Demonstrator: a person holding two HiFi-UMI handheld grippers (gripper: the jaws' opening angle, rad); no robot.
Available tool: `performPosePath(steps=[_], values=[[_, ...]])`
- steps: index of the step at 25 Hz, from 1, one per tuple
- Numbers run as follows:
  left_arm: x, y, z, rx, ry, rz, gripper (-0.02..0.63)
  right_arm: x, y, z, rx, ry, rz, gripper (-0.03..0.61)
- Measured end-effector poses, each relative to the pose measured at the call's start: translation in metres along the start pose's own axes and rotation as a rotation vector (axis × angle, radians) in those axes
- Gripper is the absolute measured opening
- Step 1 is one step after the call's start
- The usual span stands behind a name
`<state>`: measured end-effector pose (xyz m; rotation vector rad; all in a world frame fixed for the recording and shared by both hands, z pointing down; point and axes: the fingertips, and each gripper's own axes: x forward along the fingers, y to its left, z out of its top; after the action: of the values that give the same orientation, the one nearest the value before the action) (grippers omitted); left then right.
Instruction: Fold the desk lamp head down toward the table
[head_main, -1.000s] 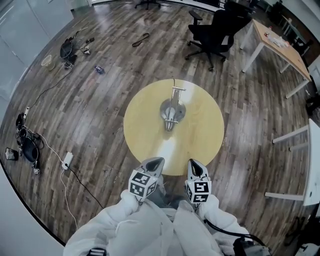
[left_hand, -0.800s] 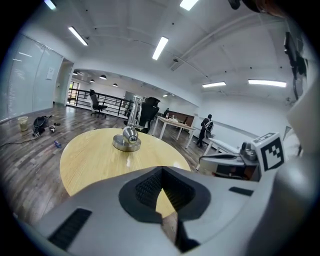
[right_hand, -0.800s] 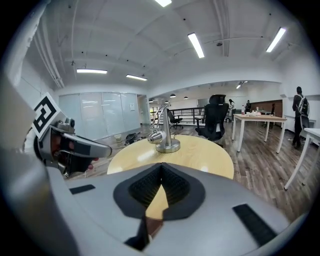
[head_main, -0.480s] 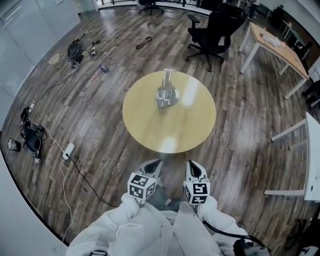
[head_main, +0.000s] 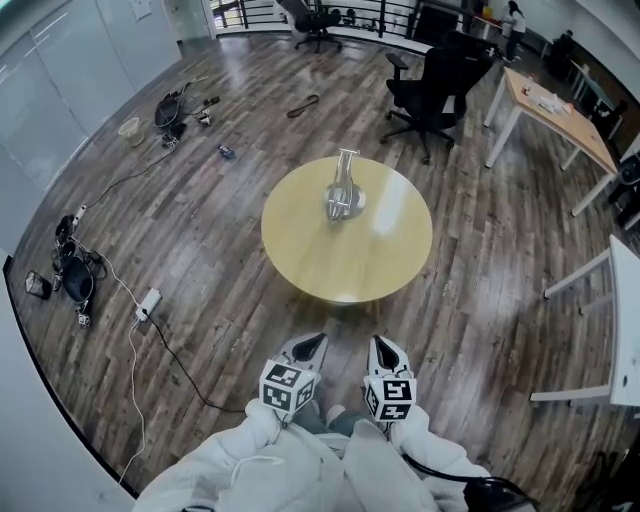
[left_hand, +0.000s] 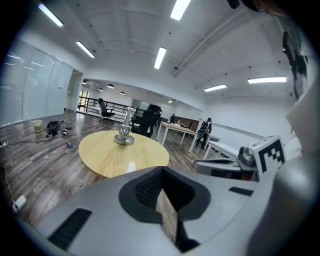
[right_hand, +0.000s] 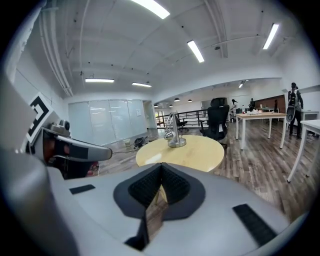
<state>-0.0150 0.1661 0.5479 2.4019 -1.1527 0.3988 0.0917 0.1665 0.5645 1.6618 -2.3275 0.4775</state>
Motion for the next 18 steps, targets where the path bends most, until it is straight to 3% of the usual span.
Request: performPosePath(steps=[8,12,18], values=[[-0.040,0.014,0.026,0.026,-0.144,0.034,0.000,-0.007,0.048,0.033,-0.029,-0.099,0.013,0.011],[-0.040,0.014,0.037,0.041,-0.151,0.020,0.000,-0.009,0.057,0.053,-0.088,-0.133,0.000,0.011],[-0.041,0.009,0.037,0.054,-0.145,-0.007,0.000,-0.006,0.064,0.051,-0.090,-0.131,-0.007,0.011]])
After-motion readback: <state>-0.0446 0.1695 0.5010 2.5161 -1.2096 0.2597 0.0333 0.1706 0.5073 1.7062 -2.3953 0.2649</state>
